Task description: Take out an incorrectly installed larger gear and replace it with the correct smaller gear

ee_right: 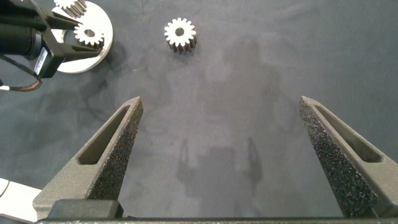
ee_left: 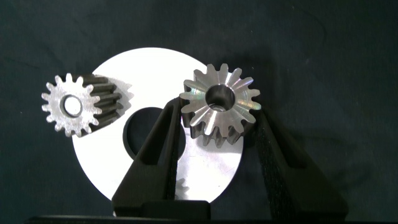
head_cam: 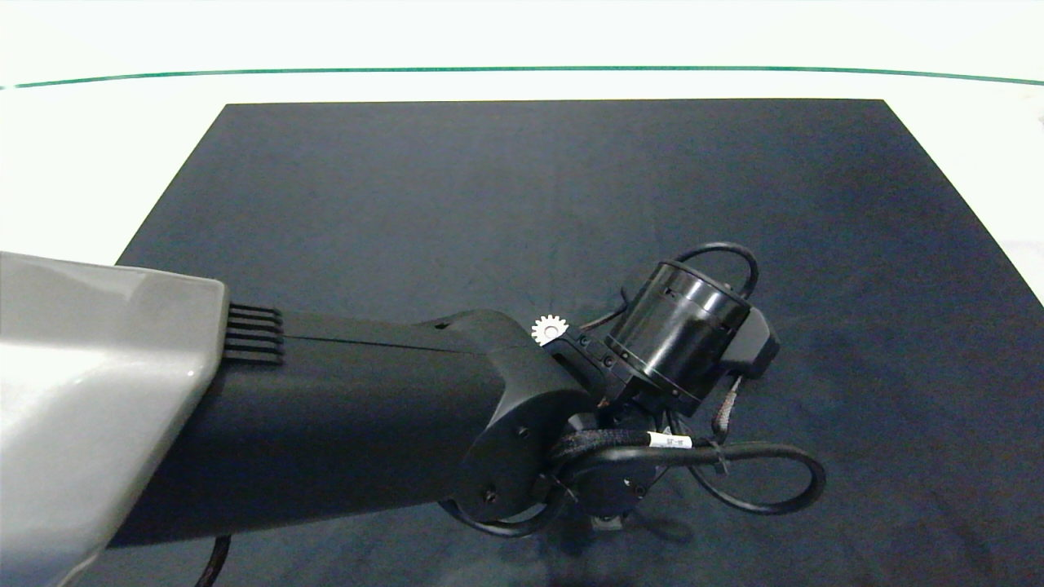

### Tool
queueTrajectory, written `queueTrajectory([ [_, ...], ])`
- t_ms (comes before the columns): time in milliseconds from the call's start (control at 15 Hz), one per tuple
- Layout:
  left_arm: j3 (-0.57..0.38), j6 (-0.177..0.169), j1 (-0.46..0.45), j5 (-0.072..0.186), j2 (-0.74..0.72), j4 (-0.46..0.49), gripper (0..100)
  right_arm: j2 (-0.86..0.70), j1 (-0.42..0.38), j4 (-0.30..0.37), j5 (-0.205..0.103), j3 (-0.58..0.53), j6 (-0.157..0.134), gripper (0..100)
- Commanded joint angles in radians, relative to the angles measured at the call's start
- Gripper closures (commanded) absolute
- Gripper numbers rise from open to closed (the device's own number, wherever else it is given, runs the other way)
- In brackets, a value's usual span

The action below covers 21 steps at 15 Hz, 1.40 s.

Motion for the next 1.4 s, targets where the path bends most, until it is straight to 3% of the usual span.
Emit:
queueTrajectory([
  [67,0.000,0.000,-0.001,0.002,-0.002,0.001,78,0.000,0.000,0.002,-0.001,-0.001,0.000,0],
  [667,0.027,-0.020,-0.002,0.004,-0.045,0.001,78,0.002,0.000,0.002,-0.001,-0.003,-0.002,0],
  [1400,0.086,-0.019,-0.012,0.002,-0.053,-0.035,78,-0.004,-0.001,0.002,-0.002,-0.004,-0.002,0],
])
